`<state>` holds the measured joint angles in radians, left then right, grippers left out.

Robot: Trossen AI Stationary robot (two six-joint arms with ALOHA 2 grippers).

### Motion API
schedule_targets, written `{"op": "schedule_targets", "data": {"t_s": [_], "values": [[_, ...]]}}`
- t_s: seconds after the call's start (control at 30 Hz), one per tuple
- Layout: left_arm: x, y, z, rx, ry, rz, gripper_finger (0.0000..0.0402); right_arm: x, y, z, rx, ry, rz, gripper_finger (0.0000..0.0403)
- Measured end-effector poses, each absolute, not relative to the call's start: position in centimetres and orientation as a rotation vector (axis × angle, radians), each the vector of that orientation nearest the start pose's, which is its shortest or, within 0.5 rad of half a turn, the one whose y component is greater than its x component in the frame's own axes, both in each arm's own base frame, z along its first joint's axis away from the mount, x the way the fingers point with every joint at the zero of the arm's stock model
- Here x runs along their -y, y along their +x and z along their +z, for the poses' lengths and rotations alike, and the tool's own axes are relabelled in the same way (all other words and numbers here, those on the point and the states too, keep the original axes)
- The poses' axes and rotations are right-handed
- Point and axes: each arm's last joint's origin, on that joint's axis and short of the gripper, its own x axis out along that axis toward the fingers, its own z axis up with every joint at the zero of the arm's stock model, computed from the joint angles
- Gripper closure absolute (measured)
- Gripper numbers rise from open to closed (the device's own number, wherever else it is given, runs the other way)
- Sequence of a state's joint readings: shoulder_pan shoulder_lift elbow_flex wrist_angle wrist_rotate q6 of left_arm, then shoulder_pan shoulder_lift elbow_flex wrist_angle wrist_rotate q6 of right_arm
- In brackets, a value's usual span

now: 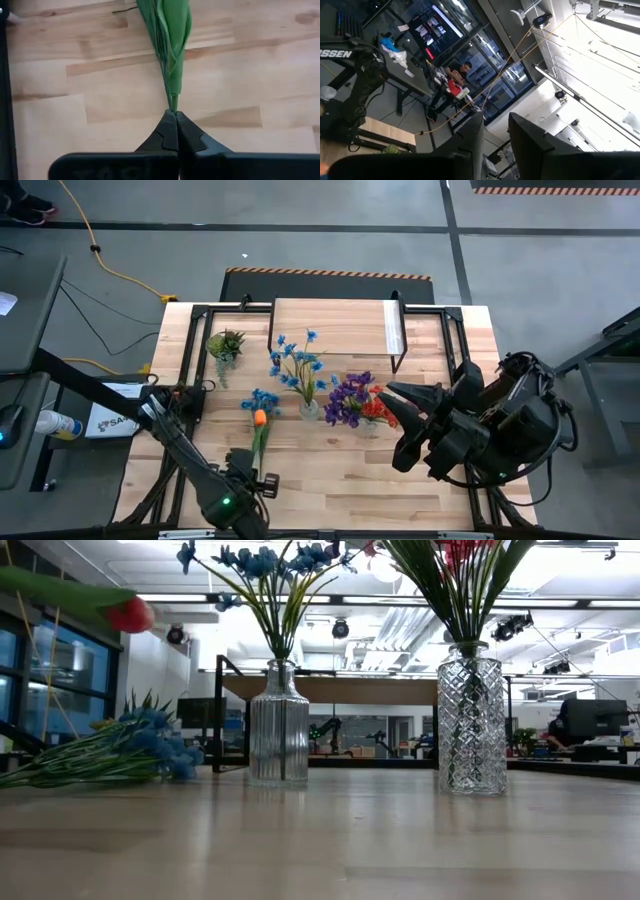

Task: Pick and place flowers into a vace then onto a shelf
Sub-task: Put the orange flower into the left transparent flower vase

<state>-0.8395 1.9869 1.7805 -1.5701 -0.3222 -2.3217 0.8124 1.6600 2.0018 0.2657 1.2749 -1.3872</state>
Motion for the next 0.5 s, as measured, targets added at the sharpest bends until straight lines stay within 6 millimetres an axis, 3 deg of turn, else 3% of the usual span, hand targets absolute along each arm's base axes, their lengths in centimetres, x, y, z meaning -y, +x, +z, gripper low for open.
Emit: {"op": "schedule_targets", "data": {"t_s": [0.23,0.5], "values": [[26.3,25.0,27.1,-0.785,-0.88,1.129,0.0382,-21.1,23.8,54.9,-0.05,-0.824,-0.551,0.032],[27.0,25.5,31.1,-0.611,-0.835,0.914,0.0382,-21.1,23.8,54.9,-0.049,-0.824,-0.55,0.032]]}}
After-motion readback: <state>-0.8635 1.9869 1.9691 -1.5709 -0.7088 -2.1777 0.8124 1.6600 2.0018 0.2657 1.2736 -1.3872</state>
